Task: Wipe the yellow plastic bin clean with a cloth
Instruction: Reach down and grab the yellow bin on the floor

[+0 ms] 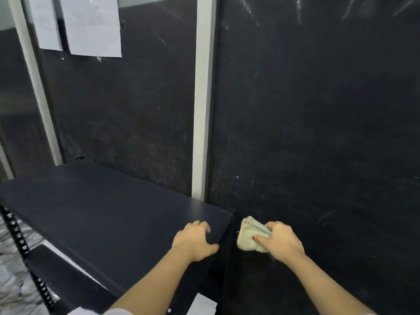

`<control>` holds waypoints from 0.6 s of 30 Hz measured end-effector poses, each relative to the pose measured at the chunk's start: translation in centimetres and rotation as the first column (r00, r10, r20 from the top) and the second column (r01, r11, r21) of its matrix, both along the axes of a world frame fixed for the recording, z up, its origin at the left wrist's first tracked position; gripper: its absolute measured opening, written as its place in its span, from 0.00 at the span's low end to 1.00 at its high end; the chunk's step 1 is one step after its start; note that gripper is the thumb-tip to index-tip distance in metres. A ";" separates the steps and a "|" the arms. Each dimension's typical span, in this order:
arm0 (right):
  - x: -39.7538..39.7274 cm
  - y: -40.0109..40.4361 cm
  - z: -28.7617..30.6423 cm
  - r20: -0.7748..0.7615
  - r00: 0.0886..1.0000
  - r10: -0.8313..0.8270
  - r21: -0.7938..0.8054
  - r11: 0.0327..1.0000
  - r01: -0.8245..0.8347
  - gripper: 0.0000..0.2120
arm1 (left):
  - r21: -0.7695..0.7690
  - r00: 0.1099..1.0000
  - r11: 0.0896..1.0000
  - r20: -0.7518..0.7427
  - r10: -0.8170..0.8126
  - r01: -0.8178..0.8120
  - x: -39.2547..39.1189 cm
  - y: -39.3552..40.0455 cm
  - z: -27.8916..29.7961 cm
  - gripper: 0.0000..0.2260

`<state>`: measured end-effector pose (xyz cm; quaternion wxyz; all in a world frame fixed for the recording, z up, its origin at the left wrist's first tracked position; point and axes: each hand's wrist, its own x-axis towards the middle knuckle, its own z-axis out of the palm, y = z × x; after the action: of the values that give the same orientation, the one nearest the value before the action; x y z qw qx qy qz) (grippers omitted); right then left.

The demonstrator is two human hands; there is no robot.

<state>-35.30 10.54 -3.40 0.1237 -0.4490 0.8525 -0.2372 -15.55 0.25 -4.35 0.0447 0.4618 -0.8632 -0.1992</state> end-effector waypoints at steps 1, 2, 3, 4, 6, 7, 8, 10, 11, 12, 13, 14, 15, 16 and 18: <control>-0.5 0.8 -0.2 0.018 1.000 -0.025 0.019 1.000 0.024 0.08 | 0.002 0.999 0.999 0.009 -0.042 0.042 -0.9 0.5 0.2 0.25; -1.0 1.6 -0.4 0.037 0.998 -0.050 0.039 0.998 0.049 0.07 | 0.012 0.997 0.997 0.011 -0.082 0.082 -1.8 1.0 0.3 0.25; -1.4 2.4 -0.7 0.053 0.996 -0.077 0.057 0.996 0.074 0.07 | 0.025 0.993 0.992 0.012 -0.121 0.121 -2.7 1.5 0.3 0.25; -1.8 3.2 -0.9 0.066 0.992 -0.106 0.074 0.992 0.101 0.07 | 0.034 0.987 0.986 0.021 -0.162 0.161 -3.5 2.0 0.2 0.25; -2.3 4.8 -1.5 0.079 0.984 -0.157 0.103 0.984 0.148 0.06 | 0.048 0.969 0.970 0.061 -0.240 0.237 -4.9 3.1 0.0 0.25; -2.5 5.5 -1.7 0.083 0.980 -0.178 0.114 0.979 0.168 0.06 | 0.055 0.958 0.961 0.084 -0.274 0.270 -5.5 3.6 -0.2 0.26; -2.7 6.3 -2.0 0.087 0.976 -0.200 0.124 0.974 0.188 0.06 | 0.062 0.948 0.953 0.104 -0.302 0.297 -6.1 4.0 -0.4 0.26; -2.9 7.7 -2.5 0.095 0.966 -0.240 0.141 0.964 0.226 0.06 | 0.075 0.929 0.938 0.135 -0.345 0.338 -7.1 4.7 -0.9 0.27; -3.0 8.3 -2.7 0.098 0.961 -0.260 0.148 0.958 0.244 0.06 | 0.081 0.920 0.931 0.145 -0.365 0.356 -7.5 5.0 -1.2 0.27; -3.2 9.0 -3.0 0.102 0.955 -0.278 0.154 0.953 0.261 0.07 | 0.088 0.911 0.923 0.152 -0.383 0.374 -8.0 5.3 -1.4 0.27; -3.2 9.7 -3.3 0.108 0.949 -0.295 0.157 0.948 0.277 0.08 | 0.097 0.903 0.916 0.156 -0.401 0.390 -8.4 5.6 -1.7 0.27; -3.3 10.3 -3.6 0.113 0.943 -0.312 0.160 0.943 0.292 0.09 | 0.105 0.895 0.909 0.157 -0.416 0.404 -8.8 5.9 -2.0 0.27; -3.3 10.9 -3.9 0.116 0.938 -0.328 0.161 0.938 0.308 0.09 | 0.110 0.889 0.902 0.158 -0.430 0.417 -9.2 6.2 -2.3 0.27; -3.2 11.5 -4.2 0.117 0.931 -0.345 0.159 0.932 0.325 0.09 | 0.113 0.882 0.896 0.160 -0.443 0.430 -9.6 6.6 -2.7 0.27; -3.1 12.8 -4.9 0.117 0.921 -0.371 0.162 0.922 0.350 0.10 | 0.122 0.867 0.882 0.162 -0.471 0.456 -10.2 7.4 -3.4 0.27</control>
<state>-38.42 23.31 -8.27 0.1702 -0.2561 0.9237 -0.2284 -25.78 7.63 -7.74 -0.1039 0.2591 -0.9404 -0.1942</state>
